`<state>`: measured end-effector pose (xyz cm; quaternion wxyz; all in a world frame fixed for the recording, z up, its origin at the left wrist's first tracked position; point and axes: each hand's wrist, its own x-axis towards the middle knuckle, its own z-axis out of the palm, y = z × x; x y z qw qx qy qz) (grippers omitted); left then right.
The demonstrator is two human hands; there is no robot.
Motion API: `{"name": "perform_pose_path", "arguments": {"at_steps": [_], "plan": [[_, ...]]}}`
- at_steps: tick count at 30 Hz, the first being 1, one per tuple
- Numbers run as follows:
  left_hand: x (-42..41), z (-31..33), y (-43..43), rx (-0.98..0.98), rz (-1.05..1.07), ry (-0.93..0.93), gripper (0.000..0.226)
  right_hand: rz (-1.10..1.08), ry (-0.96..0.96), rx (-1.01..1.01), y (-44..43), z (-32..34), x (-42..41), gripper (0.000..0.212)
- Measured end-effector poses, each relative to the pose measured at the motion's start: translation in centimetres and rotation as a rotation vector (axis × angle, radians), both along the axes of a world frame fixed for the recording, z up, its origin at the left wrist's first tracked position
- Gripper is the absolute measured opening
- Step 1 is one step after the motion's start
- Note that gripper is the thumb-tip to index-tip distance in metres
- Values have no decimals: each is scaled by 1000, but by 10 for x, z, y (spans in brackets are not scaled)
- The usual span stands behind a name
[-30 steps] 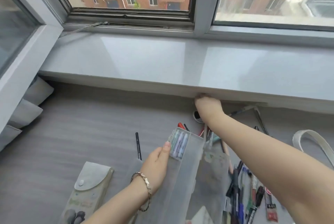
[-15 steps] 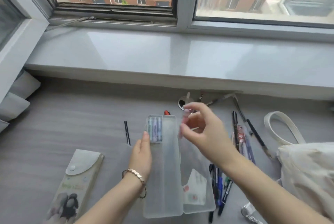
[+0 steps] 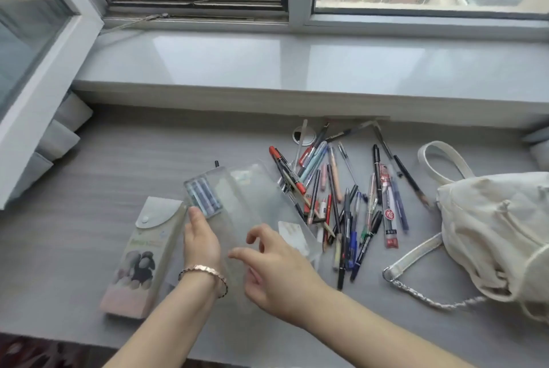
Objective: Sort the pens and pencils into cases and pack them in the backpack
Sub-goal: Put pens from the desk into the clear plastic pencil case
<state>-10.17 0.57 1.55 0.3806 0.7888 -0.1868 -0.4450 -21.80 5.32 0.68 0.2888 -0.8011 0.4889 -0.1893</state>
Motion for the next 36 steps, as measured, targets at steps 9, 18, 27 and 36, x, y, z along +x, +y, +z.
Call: {"name": "perform_pose_path", "arguments": {"at_steps": [9, 18, 27, 36], "plan": [[18, 2, -3, 30, 33, -56, 61, 25, -164, 57, -13, 11, -9, 19], [31, 1, -2, 53, -126, -124, 55, -257, 589, 227, -87, -41, -69, 35], [29, 0, -2, 47, -158, -104, 56, -335, 244, 287, -92, -29, -75, 36], [23, 3, -8, 29, -178, -103, 55, -517, 63, 463, -97, -12, -124, 19]]}}
